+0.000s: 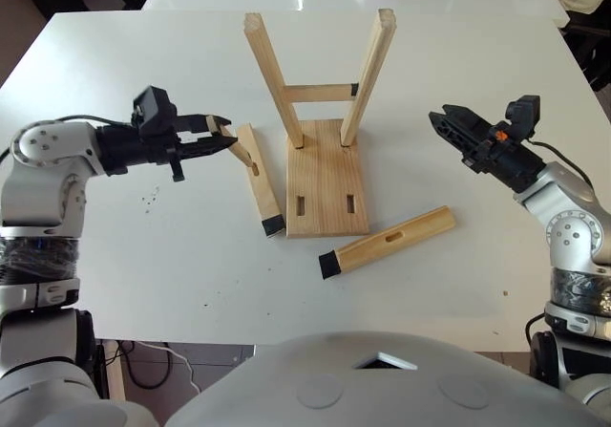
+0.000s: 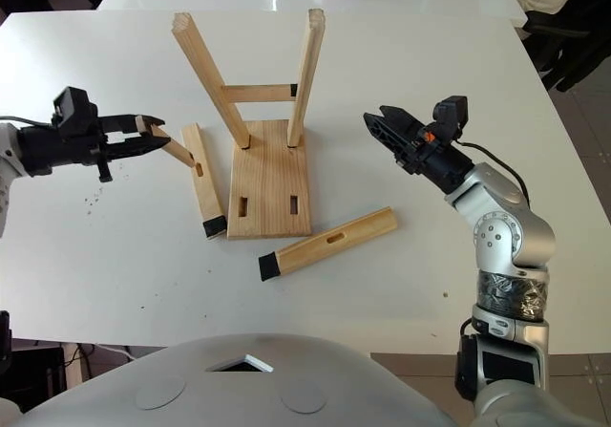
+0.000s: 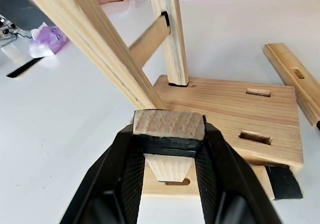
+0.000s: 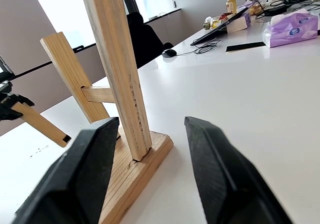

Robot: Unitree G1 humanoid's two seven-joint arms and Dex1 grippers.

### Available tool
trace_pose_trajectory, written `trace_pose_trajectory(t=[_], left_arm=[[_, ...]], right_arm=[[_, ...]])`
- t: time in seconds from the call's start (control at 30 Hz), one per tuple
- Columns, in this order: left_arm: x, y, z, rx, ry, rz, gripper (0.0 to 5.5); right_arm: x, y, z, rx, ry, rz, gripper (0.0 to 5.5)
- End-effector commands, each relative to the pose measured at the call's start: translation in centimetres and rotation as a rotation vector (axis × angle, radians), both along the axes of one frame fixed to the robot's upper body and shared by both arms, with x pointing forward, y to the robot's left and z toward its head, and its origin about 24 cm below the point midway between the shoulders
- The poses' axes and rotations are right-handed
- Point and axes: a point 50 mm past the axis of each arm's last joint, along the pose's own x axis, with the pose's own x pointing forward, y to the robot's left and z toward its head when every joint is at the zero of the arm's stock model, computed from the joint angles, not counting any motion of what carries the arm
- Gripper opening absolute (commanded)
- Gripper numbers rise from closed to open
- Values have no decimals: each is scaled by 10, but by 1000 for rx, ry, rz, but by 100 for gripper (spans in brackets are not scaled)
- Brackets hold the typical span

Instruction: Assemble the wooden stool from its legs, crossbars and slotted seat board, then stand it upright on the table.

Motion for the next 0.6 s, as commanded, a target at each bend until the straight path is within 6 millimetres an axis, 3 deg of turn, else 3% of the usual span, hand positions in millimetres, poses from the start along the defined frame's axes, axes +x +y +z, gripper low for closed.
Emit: trace_pose_trajectory(t=[0.03,0.6], left_arm=[[-5,0,-12,13,15,11,132],[2,0,-5,-19,-37,37,132]], right_arm=[[7,-4,7,-33,-5,21,242],[11,2,0,-33,31,68,242]])
